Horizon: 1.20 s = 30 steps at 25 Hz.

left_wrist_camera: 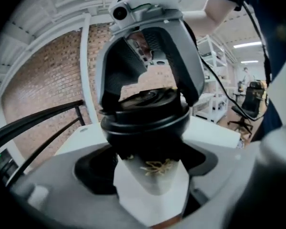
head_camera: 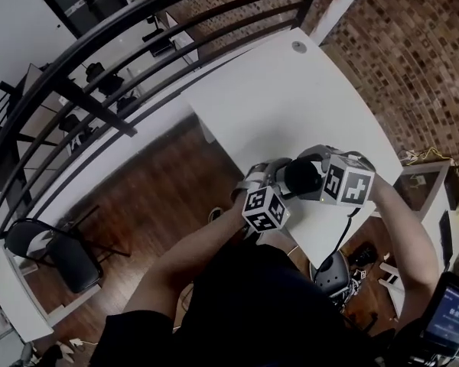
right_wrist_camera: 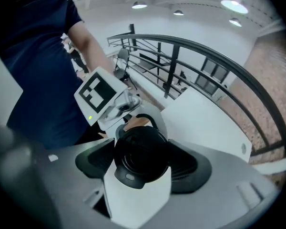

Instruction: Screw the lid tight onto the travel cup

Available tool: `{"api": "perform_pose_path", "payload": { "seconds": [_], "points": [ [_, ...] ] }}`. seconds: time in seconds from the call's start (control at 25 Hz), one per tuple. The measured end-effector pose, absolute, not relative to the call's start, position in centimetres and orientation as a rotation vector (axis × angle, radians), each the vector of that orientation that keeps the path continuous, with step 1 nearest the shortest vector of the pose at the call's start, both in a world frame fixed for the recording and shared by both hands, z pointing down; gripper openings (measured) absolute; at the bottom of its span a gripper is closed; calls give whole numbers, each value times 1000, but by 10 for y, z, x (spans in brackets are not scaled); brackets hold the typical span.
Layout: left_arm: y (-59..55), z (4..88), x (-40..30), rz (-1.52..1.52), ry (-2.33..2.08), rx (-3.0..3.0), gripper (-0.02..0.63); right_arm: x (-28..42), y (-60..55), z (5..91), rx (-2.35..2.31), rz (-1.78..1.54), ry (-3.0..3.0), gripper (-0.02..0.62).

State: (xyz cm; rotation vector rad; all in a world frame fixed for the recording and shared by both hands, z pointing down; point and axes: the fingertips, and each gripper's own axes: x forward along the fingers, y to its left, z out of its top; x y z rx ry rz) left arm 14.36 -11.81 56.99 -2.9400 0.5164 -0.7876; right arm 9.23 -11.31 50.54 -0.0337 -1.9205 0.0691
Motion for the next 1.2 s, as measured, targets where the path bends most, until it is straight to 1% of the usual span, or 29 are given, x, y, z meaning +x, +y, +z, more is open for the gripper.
{"api": "perform_pose_path", "payload": {
  "seconds": [0.12,0.24,0.4,0.52,0.68,0.84,0.92,1.2],
  "points": [
    [-120,571,147,-792,772,-2929,407,96,-114,508,178,208,-1960,356],
    [-116,571,140,-802,852,-2935,408,99,-119,506,375,326,-2007,357],
    [-104,566,110,-795,963,-2999,408,104,-127,502,540,434,-2090,359],
    [-90,562,81,-792,1119,-3032,408,106,-125,506,575,397,-2136,383],
    [-71,547,48,-773,1325,-3014,402,113,-128,511,604,329,-2182,383],
    [-60,510,7,-666,1542,-2951,388,104,-138,507,633,325,-2271,383],
    [-57,492,-7,-590,1638,-2913,387,105,-140,506,655,314,-2300,394],
    [-71,452,-12,-441,1669,-2841,385,127,-170,458,895,350,-2460,396]
  ]
}}
